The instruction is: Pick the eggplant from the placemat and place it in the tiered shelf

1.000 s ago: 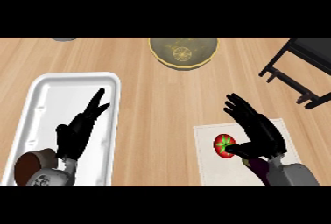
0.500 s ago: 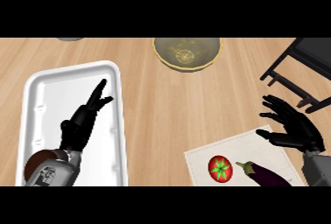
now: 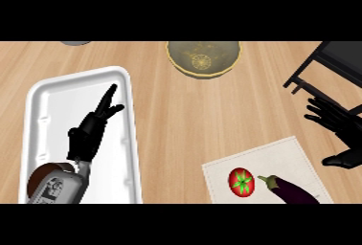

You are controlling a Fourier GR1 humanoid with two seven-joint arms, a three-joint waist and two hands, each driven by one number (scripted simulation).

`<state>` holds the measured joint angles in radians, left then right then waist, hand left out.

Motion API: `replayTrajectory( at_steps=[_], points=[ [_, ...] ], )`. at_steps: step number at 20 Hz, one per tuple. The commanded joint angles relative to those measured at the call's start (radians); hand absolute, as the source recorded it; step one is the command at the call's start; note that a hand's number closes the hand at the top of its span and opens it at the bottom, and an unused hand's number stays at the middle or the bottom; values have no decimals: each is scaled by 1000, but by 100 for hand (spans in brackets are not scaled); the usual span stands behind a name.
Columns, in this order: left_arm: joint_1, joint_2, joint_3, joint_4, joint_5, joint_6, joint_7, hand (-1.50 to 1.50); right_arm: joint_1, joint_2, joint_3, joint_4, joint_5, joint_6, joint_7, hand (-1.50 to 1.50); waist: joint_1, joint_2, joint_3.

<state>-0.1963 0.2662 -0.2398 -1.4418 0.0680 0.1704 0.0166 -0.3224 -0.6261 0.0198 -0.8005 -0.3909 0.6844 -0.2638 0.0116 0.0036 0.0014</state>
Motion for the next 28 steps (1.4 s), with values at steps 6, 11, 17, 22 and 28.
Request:
replayTrajectory(
  at_steps=[6, 11, 17, 22, 28],
  points=[
    [-10, -11, 18, -11, -15, -5, 43, 0, -101, -117, 71, -163, 81, 133, 139, -150, -12, -7, -3],
    [19, -4, 33, 13, -2, -36, -24, 0, -149, -180, 163, -269, 193, 239, 159, -150, -9, -6, -3],
    [-9, -36, 41, 56, -31, -18, -15, 0, -132, -253, 181, -420, 321, 241, 162, -150, -16, -5, -2],
    [45, -35, 53, -20, -47, -44, 12, 0, -45, -215, 121, -576, 273, 264, 299, -150, -14, -6, -2],
    [57, -49, 89, -6, -63, -78, -24, 0, 93, -183, 25, -714, 280, 257, 344, -150, -15, -5, -2]
  ],
)
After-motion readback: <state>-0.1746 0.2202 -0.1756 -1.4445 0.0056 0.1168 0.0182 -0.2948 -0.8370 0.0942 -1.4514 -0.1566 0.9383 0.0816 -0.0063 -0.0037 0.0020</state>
